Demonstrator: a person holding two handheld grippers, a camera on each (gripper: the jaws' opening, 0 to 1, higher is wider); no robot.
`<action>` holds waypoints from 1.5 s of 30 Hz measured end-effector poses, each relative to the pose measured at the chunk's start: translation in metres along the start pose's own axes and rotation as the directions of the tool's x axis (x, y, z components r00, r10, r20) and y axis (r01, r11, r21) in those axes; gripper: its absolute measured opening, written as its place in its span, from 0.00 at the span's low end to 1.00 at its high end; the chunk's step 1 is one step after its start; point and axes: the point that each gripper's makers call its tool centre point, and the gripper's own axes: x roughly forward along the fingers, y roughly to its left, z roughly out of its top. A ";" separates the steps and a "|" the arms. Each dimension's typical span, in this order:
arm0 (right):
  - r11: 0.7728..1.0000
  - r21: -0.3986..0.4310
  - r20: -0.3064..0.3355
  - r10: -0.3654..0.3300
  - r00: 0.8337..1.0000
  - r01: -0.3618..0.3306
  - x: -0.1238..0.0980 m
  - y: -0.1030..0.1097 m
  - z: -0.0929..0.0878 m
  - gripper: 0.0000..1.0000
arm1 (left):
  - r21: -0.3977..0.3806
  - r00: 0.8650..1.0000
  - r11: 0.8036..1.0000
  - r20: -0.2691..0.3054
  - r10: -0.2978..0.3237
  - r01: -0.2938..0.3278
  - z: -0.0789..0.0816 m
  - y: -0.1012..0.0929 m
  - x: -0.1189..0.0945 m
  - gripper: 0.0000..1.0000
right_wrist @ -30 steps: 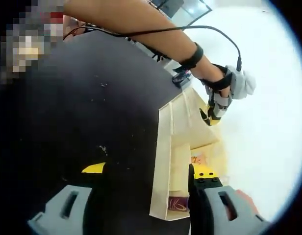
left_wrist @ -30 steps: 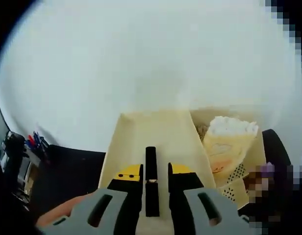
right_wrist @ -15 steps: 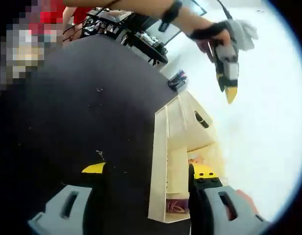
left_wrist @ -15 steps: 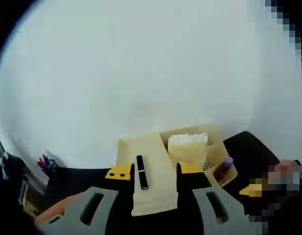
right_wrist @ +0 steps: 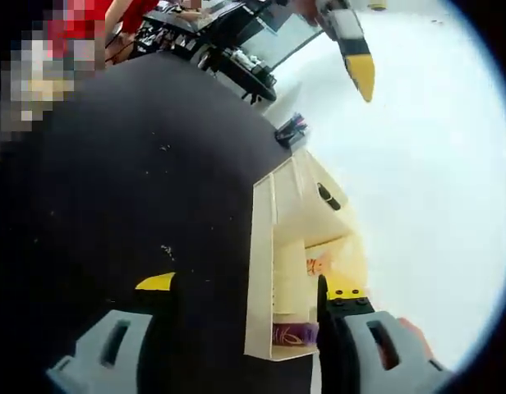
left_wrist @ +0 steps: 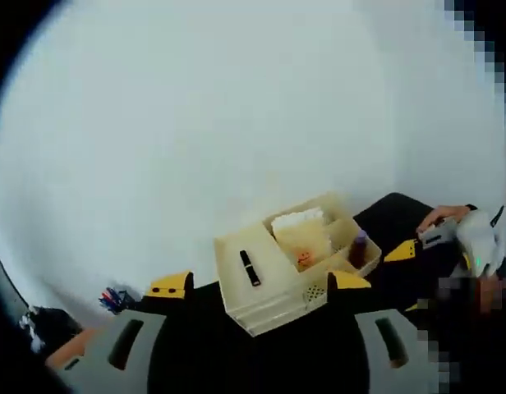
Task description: Open the drawer, pick up the cosmetic bottles from the table one by one, place them into the drawer, release the gripper, close the drawer, and move the gripper away
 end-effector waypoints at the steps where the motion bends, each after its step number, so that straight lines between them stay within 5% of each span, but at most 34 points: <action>1: 1.000 0.002 -0.002 -0.005 1.000 0.005 -0.001 -0.001 0.001 0.66 | 0.002 1.000 1.000 0.004 -0.006 0.006 -0.001 0.001 -0.003 0.69; 14: 0.993 0.089 -0.022 -0.076 0.997 0.077 -0.019 -0.003 0.012 0.74 | 0.019 0.993 0.997 0.091 -0.071 0.069 -0.016 0.006 -0.061 0.86; 19: 0.971 0.208 0.081 -0.134 0.988 0.115 -0.038 -0.012 0.034 0.82 | 0.022 0.989 0.994 0.102 -0.105 0.103 -0.027 0.001 -0.069 0.94; 22: 0.968 0.220 0.079 -0.145 0.986 0.124 -0.052 -0.014 0.034 0.85 | 0.021 0.986 0.992 0.111 -0.126 0.125 -0.030 0.000 -0.072 0.96; 37: 0.935 0.242 -0.058 -0.253 0.966 0.260 -0.134 -0.014 0.005 0.93 | -0.006 0.967 0.984 0.186 -0.173 0.177 -0.039 -0.004 -0.094 0.96; 45: 0.914 0.228 -0.143 -0.311 0.940 0.337 -0.171 0.009 -0.023 0.93 | -0.058 0.938 0.971 0.275 -0.208 0.233 -0.057 -0.015 -0.096 0.96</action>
